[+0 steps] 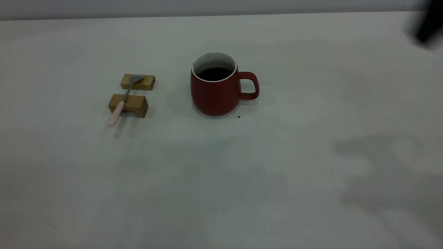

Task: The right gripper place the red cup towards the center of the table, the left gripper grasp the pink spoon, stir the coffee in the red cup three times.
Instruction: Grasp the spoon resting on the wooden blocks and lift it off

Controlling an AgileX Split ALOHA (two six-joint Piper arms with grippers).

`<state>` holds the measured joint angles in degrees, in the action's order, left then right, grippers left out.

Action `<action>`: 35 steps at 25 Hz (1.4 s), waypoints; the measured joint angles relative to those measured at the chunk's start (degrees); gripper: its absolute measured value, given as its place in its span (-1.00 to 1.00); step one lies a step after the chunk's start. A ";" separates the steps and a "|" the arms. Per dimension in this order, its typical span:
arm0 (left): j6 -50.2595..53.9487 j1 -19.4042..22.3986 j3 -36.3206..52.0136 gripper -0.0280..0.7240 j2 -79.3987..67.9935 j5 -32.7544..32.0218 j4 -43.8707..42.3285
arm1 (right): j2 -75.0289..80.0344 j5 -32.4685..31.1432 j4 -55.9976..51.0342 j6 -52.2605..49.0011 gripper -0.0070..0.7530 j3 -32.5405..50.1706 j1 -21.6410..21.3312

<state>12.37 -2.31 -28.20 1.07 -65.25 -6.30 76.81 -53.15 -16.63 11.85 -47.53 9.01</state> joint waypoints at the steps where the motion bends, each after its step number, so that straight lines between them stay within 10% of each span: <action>1: 0.00 0.00 0.00 0.20 0.00 0.00 0.00 | -3.28 -2.83 3.60 -2.84 0.55 1.50 -0.09; 11: 0.00 0.00 0.00 0.20 0.00 0.00 0.00 | -39.60 -10.69 19.76 -15.27 0.55 19.96 -0.28; 35: 0.00 0.00 0.00 0.20 0.00 0.00 0.00 | -75.61 -11.45 20.24 -16.93 0.55 20.62 -5.88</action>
<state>12.37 -2.31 -28.20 1.07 -65.25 -6.30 1.20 -64.60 3.61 -5.07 -26.91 3.13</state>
